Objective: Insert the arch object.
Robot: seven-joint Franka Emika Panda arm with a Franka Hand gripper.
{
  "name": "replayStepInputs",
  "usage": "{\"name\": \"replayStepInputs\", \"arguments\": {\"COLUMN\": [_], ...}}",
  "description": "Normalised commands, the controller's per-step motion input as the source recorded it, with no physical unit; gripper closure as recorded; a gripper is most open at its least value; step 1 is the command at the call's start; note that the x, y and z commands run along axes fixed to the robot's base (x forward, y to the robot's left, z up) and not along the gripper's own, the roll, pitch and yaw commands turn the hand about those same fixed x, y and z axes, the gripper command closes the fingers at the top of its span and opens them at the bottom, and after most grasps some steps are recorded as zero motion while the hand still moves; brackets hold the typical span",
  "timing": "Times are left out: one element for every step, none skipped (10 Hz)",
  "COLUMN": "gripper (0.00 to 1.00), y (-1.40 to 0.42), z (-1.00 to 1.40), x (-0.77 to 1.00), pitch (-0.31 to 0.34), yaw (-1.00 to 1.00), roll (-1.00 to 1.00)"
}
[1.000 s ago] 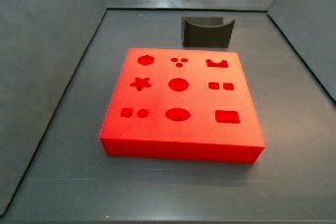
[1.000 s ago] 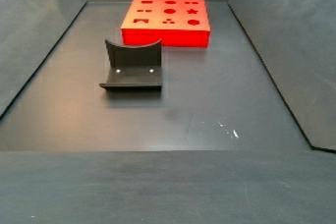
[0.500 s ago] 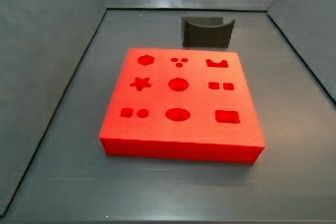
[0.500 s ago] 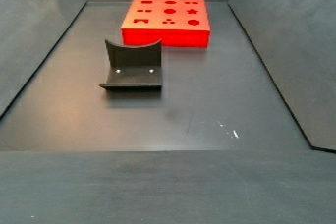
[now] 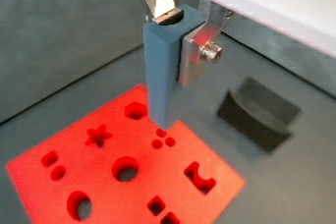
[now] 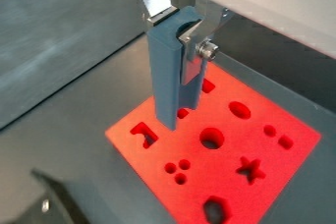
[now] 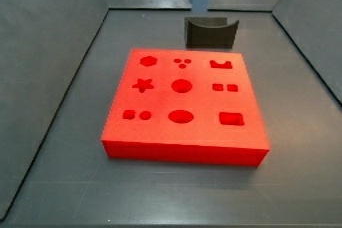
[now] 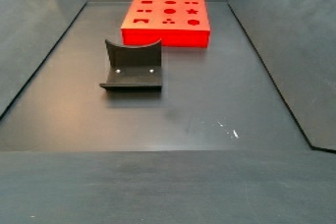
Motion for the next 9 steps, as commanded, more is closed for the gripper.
{"name": "replayStepInputs", "arguments": {"gripper": [1.00, 1.00, 1.00, 1.00, 1.00, 1.00, 1.00, 1.00, 1.00], "y": [0.06, 0.11, 0.13, 0.13, 0.13, 0.14, 0.14, 0.09, 0.05], "z": [-0.37, -0.37, -0.43, -0.45, -0.44, -0.42, -0.39, -0.34, -0.29], "x": [0.15, 0.22, 0.27, 0.27, 0.28, 0.29, 0.28, 0.21, 0.18], "pitch": [0.000, 0.000, 0.000, 0.000, 0.000, 0.000, 0.000, 0.000, 0.000], "yaw": [-0.96, -0.93, -0.91, -0.90, -0.90, -0.90, -0.90, -0.94, -0.95], "roll": [-0.02, -0.01, 0.00, 0.00, 0.00, 0.00, 0.00, -0.02, -0.04]}}
